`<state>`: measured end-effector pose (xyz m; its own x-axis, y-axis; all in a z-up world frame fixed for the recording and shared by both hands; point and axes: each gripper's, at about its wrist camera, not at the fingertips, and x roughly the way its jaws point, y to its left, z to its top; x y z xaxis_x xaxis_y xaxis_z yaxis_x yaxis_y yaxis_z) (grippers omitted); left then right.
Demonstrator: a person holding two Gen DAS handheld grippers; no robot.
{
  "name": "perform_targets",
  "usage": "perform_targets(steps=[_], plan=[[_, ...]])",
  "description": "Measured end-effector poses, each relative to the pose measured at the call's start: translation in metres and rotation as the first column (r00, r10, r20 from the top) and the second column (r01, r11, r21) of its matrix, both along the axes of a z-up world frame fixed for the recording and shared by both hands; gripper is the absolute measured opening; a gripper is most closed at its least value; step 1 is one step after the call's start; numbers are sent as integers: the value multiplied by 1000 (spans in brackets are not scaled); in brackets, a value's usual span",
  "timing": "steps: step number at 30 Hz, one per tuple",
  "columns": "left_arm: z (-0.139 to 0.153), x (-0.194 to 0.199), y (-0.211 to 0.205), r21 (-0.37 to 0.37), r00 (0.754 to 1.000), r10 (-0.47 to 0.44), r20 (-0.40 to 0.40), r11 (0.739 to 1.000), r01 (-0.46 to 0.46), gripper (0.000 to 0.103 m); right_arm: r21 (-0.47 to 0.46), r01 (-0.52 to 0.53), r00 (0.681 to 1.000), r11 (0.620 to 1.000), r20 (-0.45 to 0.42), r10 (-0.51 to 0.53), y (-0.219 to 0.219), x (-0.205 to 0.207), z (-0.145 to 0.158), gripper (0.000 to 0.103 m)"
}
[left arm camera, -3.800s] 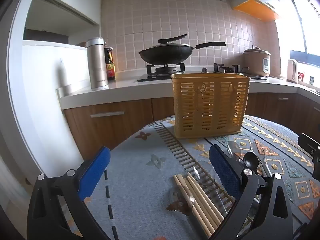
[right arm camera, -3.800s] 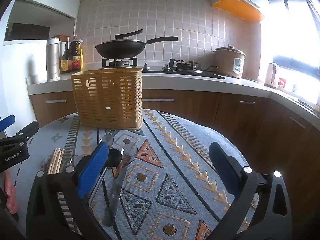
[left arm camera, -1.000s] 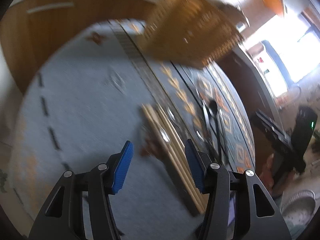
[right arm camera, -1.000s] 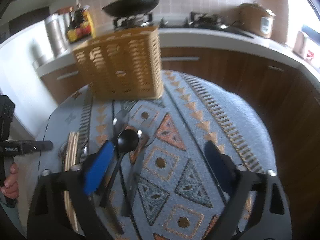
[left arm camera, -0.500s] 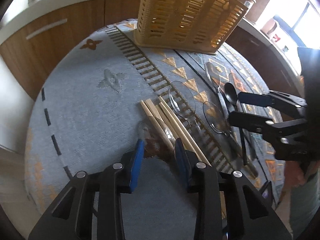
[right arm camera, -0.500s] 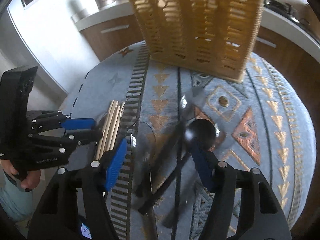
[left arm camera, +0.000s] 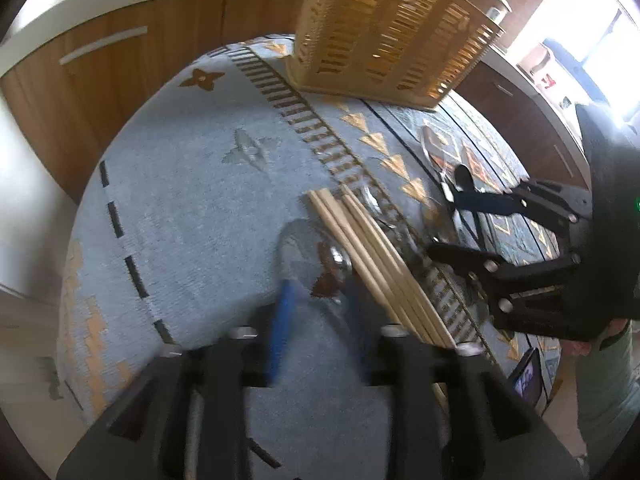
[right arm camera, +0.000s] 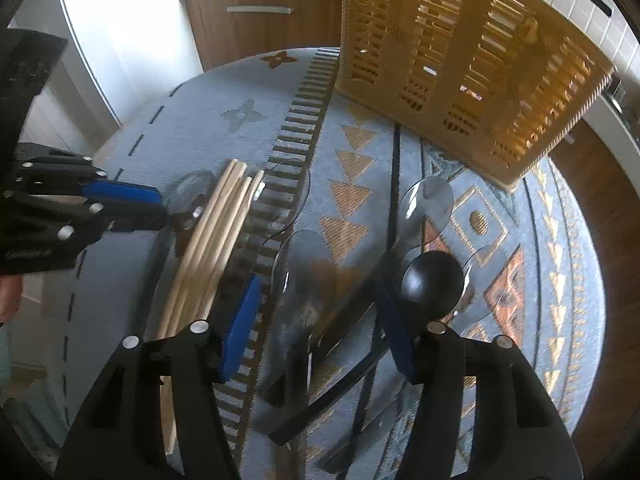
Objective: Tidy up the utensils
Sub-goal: 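Lower the left tool and grasp a clear plastic spoon while the right tool grasps another clear spoon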
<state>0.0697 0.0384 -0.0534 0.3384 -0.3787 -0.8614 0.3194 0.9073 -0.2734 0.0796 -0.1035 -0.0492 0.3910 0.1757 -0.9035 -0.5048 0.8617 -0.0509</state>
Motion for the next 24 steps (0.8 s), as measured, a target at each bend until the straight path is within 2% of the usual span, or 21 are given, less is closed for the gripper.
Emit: perform_targets(steps=[2, 5, 7, 10, 14, 15, 17, 22, 24], plan=[[0, -2, -10, 42, 1000, -17, 12, 999, 17, 46, -8, -1, 1000, 1000, -6, 1, 1, 3, 0, 51], [-2, -5, -23, 145, 999, -40, 30, 989, 36, 45, -21, -17, 1000, 1000, -13, 17, 9, 9, -2, 51], [-2, -5, -27, 197, 998, -52, 32, 979, 45, 41, -40, -43, 999, 998, -9, 43, 20, 8, -3, 42], [-2, -1, -24, 193, 998, -61, 14, 979, 57, 40, -58, -60, 998, 997, -7, 59, 27, 8, -6, 38], [-1, 12, -27, 196, 998, -68, -2, 978, 67, 40, 1, -28, 998, 1000, -51, 28, 25, 21, -8, 37], [-1, 13, -28, 199, 998, -70, -2, 977, 69, 40, 2, -19, 999, 1000, -49, 19, 24, 23, -7, 31], [-1, 14, -30, 233, 996, -82, 18, 970, 75, 33, 6, -11, 998, 1000, -56, 12, 20, 23, -6, 30], [1, 15, -19, 222, 979, -196, 50, 958, 181, 30, 32, 32, 998, 999, -59, -30, 7, 27, -1, 30], [2, 16, -12, 250, 969, -238, 60, 944, 217, 29, 40, 46, 997, 998, -66, -44, -4, 26, 1, 30]])
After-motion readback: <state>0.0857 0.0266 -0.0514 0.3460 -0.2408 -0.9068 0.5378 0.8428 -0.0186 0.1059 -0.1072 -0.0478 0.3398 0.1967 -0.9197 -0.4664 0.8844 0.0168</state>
